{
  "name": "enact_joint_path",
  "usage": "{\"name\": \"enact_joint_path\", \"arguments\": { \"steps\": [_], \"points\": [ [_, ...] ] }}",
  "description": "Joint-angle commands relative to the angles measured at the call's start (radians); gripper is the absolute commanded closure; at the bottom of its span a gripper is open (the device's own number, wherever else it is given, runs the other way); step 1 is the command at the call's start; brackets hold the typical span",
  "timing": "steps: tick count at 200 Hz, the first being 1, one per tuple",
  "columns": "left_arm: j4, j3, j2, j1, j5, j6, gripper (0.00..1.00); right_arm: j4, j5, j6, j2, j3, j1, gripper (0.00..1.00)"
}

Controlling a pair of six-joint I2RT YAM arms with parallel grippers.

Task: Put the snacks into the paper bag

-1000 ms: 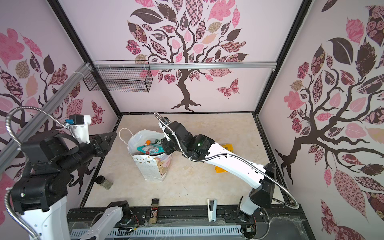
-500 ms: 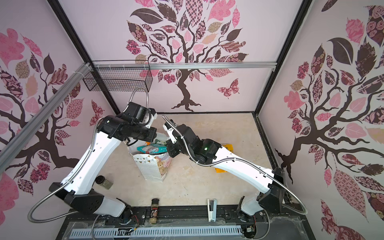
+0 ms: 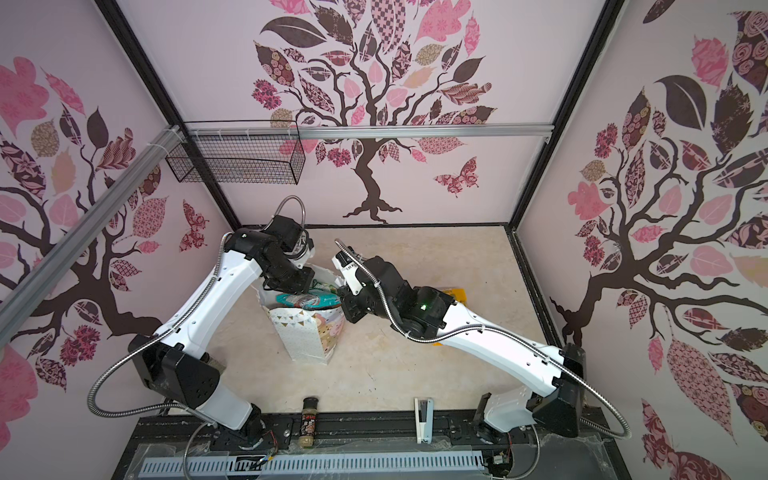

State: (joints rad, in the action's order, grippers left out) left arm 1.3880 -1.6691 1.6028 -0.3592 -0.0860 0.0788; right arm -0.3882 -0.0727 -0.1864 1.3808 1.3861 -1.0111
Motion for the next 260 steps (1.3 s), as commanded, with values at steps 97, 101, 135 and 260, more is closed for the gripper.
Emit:
{"name": "enact_joint_path", "arguments": {
  "steps": [97, 101, 135, 260],
  "points": [
    [-0.318, 0.282, -0.042, -0.028, -0.007, 0.108, 1.0, 0.031, 0.029, -0.004, -0.047, 0.019, 0.005, 0.9],
    [-0.323, 0.281, -0.046, -0.029, -0.005, 0.108, 1.0, 0.027, 0.028, -0.004, -0.044, 0.025, 0.005, 0.9],
    [-0.312, 0.176, -0.138, -0.029, 0.079, 0.11, 0.67, 0.004, 0.014, -0.007, -0.032, 0.049, 0.005, 0.88],
    [-0.513, 0.388, -0.798, 0.104, 0.325, 0.147, 0.07, -0.124, 0.016, -0.047, -0.02, 0.102, 0.005, 0.54]
  ]
}}
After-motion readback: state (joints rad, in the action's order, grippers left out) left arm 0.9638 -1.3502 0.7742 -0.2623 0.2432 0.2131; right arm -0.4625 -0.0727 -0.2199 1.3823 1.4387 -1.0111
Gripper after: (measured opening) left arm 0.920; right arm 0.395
